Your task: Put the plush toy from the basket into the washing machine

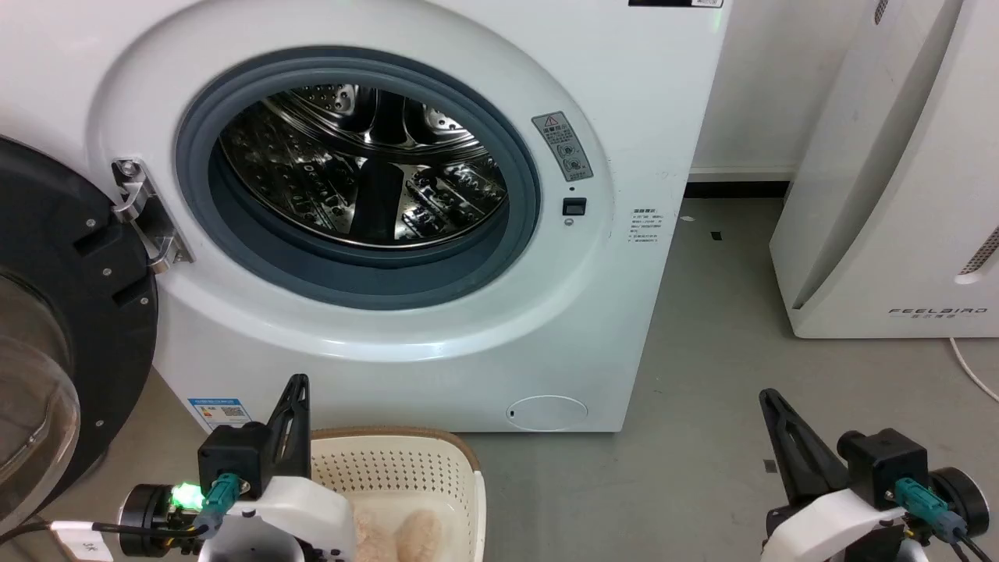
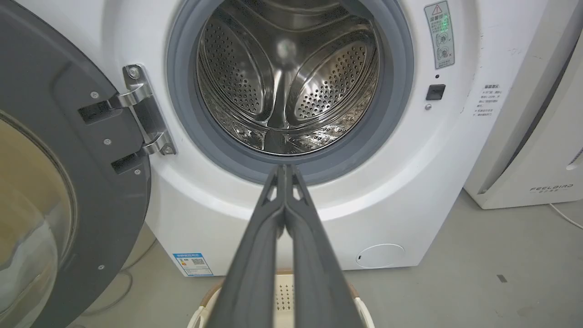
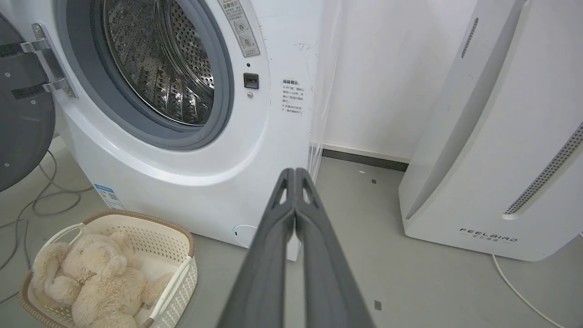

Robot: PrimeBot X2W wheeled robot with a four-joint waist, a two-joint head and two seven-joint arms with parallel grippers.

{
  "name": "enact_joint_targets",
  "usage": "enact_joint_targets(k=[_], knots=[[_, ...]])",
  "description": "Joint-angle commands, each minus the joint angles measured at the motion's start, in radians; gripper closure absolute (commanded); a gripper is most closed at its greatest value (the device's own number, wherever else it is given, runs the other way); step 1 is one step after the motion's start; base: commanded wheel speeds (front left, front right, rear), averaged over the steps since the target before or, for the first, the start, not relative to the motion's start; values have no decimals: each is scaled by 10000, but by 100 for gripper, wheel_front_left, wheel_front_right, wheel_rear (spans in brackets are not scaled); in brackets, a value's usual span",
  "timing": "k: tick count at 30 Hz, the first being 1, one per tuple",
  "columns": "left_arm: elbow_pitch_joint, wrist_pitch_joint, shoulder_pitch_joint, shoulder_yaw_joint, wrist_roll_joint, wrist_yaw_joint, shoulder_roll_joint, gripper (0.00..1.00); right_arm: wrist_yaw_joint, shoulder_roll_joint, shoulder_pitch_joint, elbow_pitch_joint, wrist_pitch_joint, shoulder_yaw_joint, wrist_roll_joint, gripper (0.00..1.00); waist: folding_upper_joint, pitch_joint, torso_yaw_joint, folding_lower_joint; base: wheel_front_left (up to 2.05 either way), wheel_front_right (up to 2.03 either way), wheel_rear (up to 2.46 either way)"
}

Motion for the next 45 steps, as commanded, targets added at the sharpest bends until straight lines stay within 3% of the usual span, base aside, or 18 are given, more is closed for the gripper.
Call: enact_joint_targets(k=[1, 3, 4, 22, 45], knots=[[-43, 3, 139, 12, 28, -41, 3, 100, -9, -2, -139, -49, 7, -1, -78, 100, 0, 0, 0, 0, 0, 0, 0], [4, -4, -1, -3, -4, 6, 0, 100, 0, 0, 3, 2, -5, -4, 6, 100, 0, 0, 0, 0, 0, 0, 0], [7, -5, -2, -2, -5, 7, 0, 0, 0, 0, 6, 6, -6, -1, 7, 0, 0, 1, 0, 0, 0, 0, 0], [665, -361, -284, -122, 22, 88, 162, 0, -1, 0, -83, -93, -361, -151, 378, 0, 0, 241, -40, 0, 0, 0, 0], [3651, -788, -1984, -813, 524, -164, 1097, 0, -3, -1, -716, -260, -841, -319, 960, 0, 0, 1694, -480, 0, 0, 0, 0]])
